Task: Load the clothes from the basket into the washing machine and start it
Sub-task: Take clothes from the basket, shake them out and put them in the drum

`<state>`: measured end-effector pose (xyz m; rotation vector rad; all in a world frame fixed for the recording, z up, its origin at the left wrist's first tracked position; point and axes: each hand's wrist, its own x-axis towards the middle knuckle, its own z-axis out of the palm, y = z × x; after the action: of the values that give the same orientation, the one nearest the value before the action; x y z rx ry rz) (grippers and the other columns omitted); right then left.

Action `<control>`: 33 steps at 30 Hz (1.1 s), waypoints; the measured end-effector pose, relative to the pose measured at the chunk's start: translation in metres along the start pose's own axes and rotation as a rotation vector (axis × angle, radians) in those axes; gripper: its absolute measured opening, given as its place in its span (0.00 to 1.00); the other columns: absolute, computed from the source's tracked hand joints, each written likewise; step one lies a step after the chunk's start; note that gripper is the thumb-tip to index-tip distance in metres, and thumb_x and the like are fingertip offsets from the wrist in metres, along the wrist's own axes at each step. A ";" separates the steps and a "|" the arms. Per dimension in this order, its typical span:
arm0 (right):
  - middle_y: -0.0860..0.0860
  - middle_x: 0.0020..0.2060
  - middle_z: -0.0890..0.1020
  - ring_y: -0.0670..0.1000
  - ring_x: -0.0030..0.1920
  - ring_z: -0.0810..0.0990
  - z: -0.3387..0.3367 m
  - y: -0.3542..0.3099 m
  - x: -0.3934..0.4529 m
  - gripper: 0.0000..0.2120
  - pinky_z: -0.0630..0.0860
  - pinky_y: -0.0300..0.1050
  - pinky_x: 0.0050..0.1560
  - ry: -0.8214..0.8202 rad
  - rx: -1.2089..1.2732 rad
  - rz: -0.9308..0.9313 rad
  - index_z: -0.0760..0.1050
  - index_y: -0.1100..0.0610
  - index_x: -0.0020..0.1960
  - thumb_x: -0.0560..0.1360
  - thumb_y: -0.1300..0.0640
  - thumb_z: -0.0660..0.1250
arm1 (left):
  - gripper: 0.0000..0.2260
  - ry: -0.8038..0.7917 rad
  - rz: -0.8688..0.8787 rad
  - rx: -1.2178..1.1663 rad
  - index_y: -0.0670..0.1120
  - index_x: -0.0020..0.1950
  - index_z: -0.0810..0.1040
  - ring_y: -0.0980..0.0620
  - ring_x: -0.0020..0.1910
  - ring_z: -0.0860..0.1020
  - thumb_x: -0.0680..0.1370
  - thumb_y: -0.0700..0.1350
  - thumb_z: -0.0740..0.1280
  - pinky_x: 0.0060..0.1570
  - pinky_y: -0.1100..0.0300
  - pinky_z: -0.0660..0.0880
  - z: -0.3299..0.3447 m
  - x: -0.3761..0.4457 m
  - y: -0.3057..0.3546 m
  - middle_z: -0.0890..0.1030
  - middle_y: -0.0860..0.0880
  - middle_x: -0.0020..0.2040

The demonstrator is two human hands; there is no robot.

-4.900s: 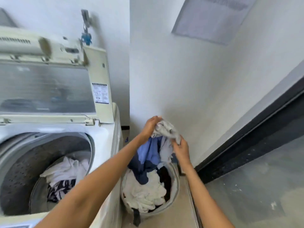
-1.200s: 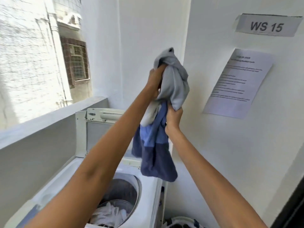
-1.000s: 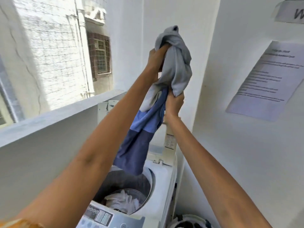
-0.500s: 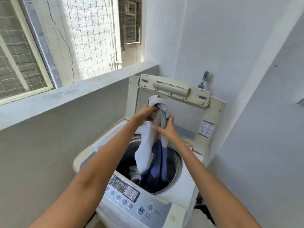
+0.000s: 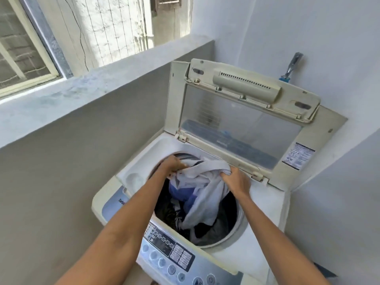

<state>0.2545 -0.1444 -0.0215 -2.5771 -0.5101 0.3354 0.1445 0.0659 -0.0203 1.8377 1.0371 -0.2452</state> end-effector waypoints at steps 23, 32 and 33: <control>0.57 0.64 0.75 0.58 0.62 0.75 0.138 0.074 -0.006 0.22 0.73 0.49 0.60 -0.498 -0.199 0.084 0.69 0.53 0.69 0.76 0.63 0.56 | 0.15 -0.092 0.067 0.141 0.42 0.67 0.71 0.40 0.60 0.74 0.80 0.40 0.57 0.52 0.56 0.70 0.157 0.091 -0.077 0.76 0.38 0.63; 0.49 0.46 0.84 0.56 0.46 0.82 -0.023 0.097 -0.060 0.08 0.74 0.47 0.42 0.406 0.319 -0.002 0.76 0.51 0.54 0.78 0.55 0.61 | 0.13 0.125 0.750 -0.014 0.52 0.56 0.72 0.45 0.40 0.80 0.77 0.53 0.53 0.41 0.52 0.75 0.201 -0.068 0.079 0.82 0.48 0.39; 0.49 0.43 0.85 0.56 0.44 0.82 -0.038 0.110 -0.065 0.07 0.75 0.47 0.42 0.464 0.380 0.017 0.76 0.50 0.52 0.77 0.55 0.61 | 0.13 0.105 0.804 -0.006 0.51 0.56 0.72 0.46 0.40 0.80 0.77 0.53 0.53 0.41 0.53 0.73 0.214 -0.085 0.094 0.81 0.48 0.38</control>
<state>0.2401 -0.2765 -0.0355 -2.1881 -0.2262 -0.1513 0.2186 -0.1713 -0.0192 2.1216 0.2981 0.3384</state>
